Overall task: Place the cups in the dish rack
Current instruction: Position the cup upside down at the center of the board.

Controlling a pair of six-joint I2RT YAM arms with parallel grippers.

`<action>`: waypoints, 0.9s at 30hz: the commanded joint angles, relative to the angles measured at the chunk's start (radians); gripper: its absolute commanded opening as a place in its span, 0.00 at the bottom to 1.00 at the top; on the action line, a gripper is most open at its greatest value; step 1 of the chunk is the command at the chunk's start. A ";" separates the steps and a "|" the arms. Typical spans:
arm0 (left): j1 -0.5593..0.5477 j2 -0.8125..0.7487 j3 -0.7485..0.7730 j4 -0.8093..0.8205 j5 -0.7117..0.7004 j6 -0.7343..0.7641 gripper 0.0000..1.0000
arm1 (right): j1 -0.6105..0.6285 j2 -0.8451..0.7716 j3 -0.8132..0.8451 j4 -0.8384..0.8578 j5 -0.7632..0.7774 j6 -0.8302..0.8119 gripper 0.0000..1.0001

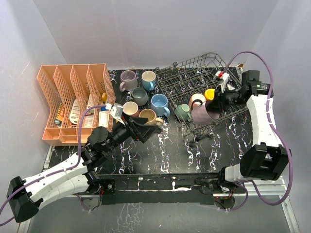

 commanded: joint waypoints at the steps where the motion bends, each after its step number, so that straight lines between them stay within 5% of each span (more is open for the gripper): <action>1: -0.001 0.007 -0.008 0.134 0.060 0.069 0.92 | 0.070 -0.012 -0.036 0.023 -0.206 0.058 0.08; 27: 0.001 0.443 0.087 0.641 0.164 0.090 0.91 | 0.239 0.000 -0.183 0.062 -0.339 0.017 0.08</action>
